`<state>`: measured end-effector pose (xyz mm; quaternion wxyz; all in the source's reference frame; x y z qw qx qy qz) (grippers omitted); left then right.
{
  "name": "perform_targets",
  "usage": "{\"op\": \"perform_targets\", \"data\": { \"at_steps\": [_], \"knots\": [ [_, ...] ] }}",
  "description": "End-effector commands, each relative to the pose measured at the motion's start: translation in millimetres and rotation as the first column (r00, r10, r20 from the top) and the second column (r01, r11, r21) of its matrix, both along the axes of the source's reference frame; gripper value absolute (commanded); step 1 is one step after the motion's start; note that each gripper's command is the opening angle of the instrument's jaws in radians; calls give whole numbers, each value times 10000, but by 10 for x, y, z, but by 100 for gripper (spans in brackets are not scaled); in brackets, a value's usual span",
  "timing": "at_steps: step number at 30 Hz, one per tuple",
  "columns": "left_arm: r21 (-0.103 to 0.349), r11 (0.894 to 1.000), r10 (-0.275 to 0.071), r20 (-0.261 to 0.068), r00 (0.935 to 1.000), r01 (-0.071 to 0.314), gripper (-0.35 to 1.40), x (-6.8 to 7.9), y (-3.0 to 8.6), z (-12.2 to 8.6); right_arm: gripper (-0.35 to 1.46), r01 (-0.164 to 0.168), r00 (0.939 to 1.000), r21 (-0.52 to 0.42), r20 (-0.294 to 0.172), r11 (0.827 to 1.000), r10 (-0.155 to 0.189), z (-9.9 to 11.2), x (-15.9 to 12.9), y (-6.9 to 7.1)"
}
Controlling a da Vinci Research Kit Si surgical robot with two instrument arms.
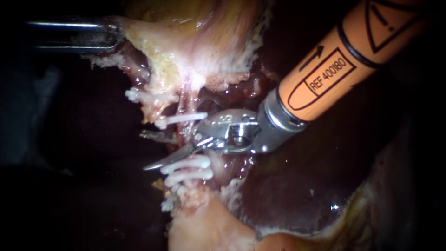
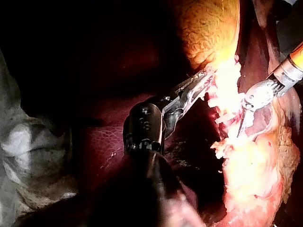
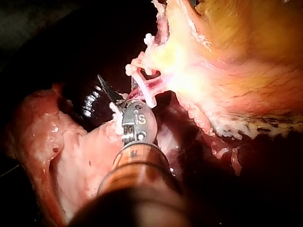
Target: Go to the cutting position right tube
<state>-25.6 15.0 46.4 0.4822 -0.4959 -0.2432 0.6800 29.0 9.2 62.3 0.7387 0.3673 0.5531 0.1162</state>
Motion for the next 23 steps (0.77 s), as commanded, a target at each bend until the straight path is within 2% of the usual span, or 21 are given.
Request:
{"op": "perform_targets", "data": {
  "at_steps": [1, 4, 6, 10, 23],
  "knots": [
    [1, 10000, 7, 10, 10000, -7, -35, 0, 0, 0, 116, 10, 9999, 34, -106, 10000, -10, -6, -1, 0],
    [1, 10000, 8, 11, 10000, -8, -35, 0, 0, 0, 114, 27, 9995, 200, -310, 9998, -21, -22, -2, 1],
    [1, 10000, 9, 12, 10000, -9, -35, 1, 0, 0, 114, 164, 9991, 242, -400, 9996, -154, -32, -3, 0],
    [1, 10000, 9, 12, 10000, -9, -35, 1, 0, 0, 113, 190, 9986, 284, -493, 9994, -176, -44, -3, -2],
    [0, 10000, 10, 12, 10000, -10, -35, 1, 0, 0, 113, 205, 9985, 349, -514, 9992, -187, -46, -4, -3]
  ]
}}
